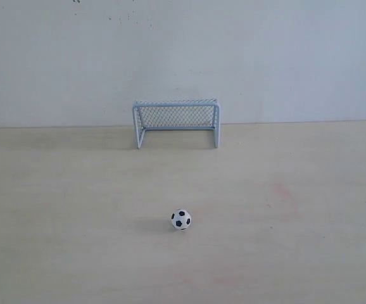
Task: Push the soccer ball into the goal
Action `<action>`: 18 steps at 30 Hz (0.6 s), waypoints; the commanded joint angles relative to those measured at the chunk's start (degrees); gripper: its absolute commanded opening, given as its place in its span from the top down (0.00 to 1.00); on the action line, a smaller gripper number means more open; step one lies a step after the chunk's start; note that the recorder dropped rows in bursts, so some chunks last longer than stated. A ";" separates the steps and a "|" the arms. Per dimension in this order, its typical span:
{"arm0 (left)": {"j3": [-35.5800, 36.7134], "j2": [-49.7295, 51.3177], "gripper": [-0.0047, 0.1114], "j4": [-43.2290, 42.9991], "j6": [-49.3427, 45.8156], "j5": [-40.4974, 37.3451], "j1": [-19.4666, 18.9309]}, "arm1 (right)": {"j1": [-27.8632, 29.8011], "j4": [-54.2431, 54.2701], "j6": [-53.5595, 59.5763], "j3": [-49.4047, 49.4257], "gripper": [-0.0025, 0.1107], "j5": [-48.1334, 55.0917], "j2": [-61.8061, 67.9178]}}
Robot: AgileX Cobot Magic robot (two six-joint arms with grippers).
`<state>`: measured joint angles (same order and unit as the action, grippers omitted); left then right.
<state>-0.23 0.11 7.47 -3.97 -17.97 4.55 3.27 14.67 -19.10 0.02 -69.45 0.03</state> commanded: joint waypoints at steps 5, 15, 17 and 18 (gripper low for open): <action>0.23 -0.11 0.92 -0.07 -0.15 0.08 -0.03 | 0.19 -33.16 -11.59 -23.60 0.98 45.72 6.53; 0.23 -0.11 0.92 -0.07 -0.15 0.08 -0.03 | 0.19 -56.75 -38.84 -30.83 0.98 66.91 26.44; 0.23 -0.11 0.92 -0.07 -0.15 0.08 -0.03 | 0.19 -56.75 -38.95 -30.83 0.98 67.83 30.32; 0.23 -0.11 0.92 -0.07 -0.15 0.08 -0.03 | 0.19 -56.75 -38.95 -30.83 0.98 67.85 32.37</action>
<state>-0.23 0.11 7.47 -3.97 -17.97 4.55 3.27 -41.30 -57.46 -30.52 -3.23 27.95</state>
